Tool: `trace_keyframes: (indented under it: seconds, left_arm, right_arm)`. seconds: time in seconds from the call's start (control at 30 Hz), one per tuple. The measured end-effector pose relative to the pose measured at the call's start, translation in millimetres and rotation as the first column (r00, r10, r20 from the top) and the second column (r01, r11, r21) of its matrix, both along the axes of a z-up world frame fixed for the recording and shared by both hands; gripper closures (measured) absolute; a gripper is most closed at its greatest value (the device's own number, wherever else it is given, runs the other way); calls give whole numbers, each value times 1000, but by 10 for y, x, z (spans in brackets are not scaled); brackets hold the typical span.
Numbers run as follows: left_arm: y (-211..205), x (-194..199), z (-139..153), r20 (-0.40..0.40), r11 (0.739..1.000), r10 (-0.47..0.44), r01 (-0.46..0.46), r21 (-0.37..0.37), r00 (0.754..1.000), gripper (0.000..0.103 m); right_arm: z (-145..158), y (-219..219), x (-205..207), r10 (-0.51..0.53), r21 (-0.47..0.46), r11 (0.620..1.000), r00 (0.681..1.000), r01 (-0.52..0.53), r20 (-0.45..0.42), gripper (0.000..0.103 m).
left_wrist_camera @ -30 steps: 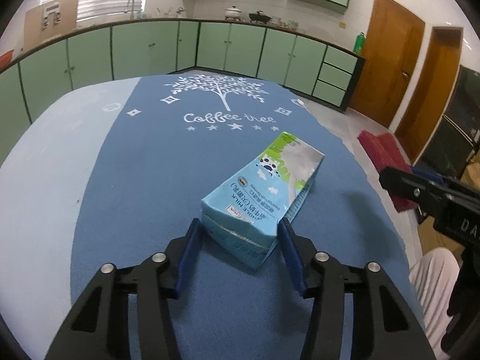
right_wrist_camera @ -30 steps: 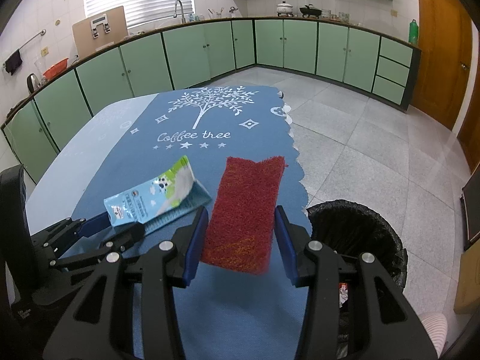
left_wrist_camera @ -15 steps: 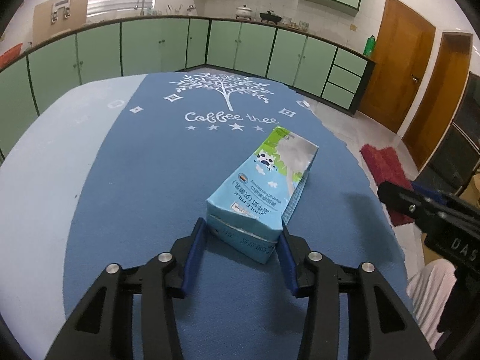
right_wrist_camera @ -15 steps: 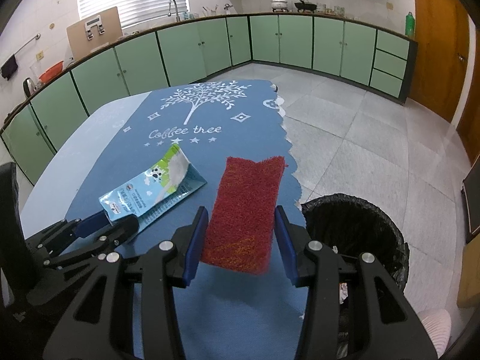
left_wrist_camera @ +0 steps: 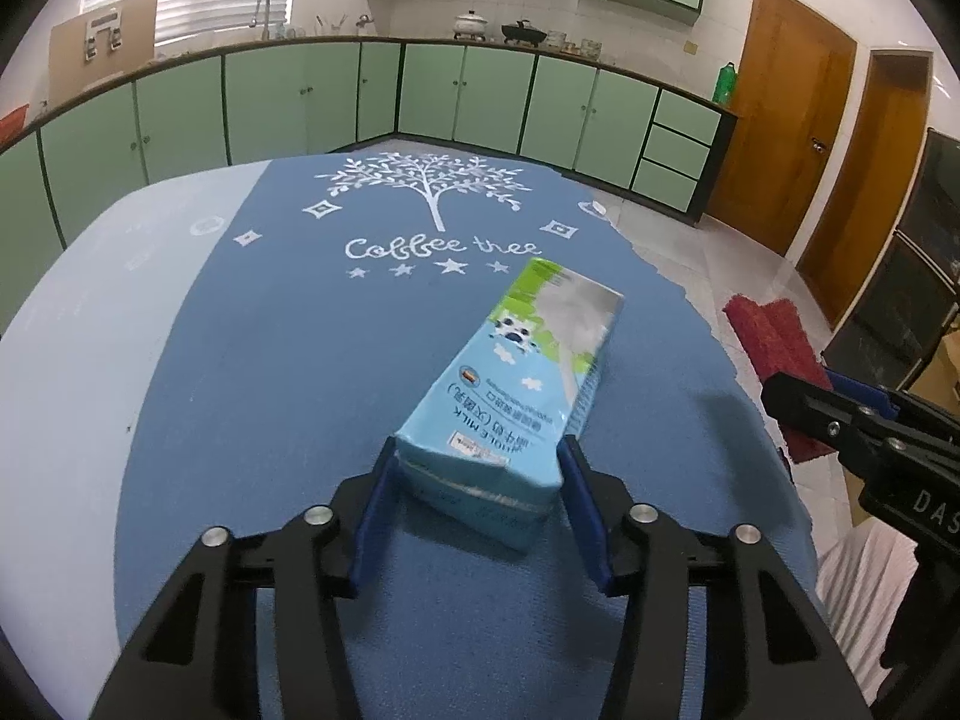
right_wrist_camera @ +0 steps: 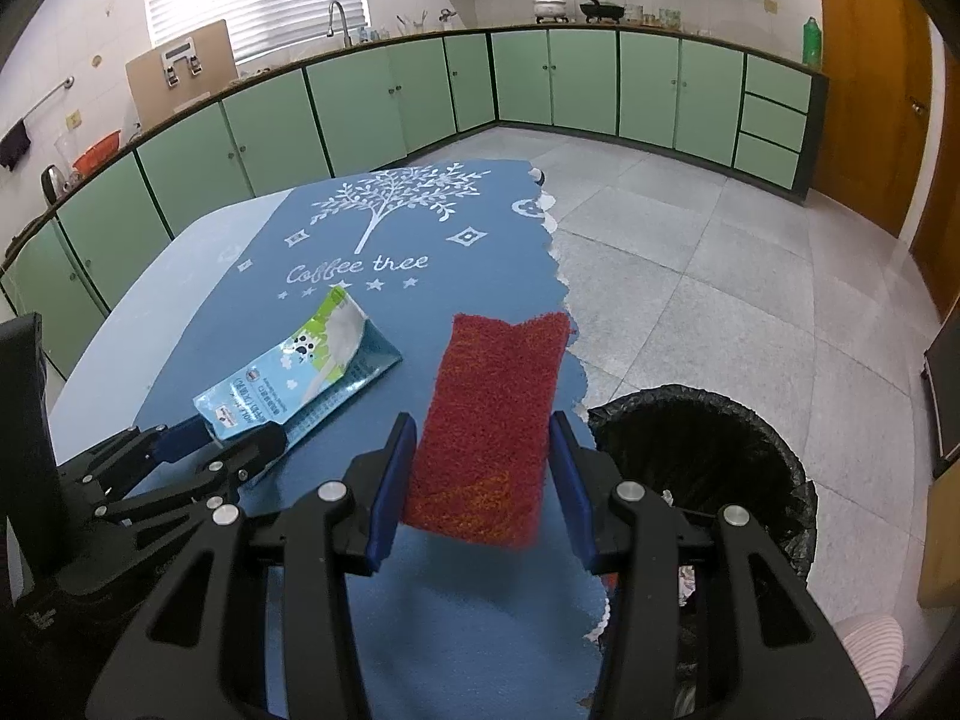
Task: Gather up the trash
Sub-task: 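Close the left tool on the milk carton end and lift it while the right holds the pad, then carry the milk carton and red pad over the bin and open both tools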
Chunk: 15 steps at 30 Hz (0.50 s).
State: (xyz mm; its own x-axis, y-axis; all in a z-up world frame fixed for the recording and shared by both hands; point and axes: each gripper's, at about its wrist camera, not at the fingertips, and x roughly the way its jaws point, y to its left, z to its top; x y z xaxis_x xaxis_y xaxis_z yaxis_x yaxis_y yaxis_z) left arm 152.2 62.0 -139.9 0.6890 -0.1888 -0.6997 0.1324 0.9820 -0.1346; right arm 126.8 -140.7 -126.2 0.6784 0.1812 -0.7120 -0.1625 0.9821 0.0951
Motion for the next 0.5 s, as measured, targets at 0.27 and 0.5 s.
trace_keyframes:
  seconds: [0.27, 0.5]
  left_arm:
    - [-13, -163, 154, 54, 999, 32, -31, -13, 998, 57]
    - [-45, -273, 361, 95, 999, 40, -39, -11, 995, 57]
  right_arm:
    - [90, 10, -52, 6, -3, 1000, 1000, -6, 29, 60]
    - [253, -40, -124, 9, 5, 1000, 998, -10, 64, 60]
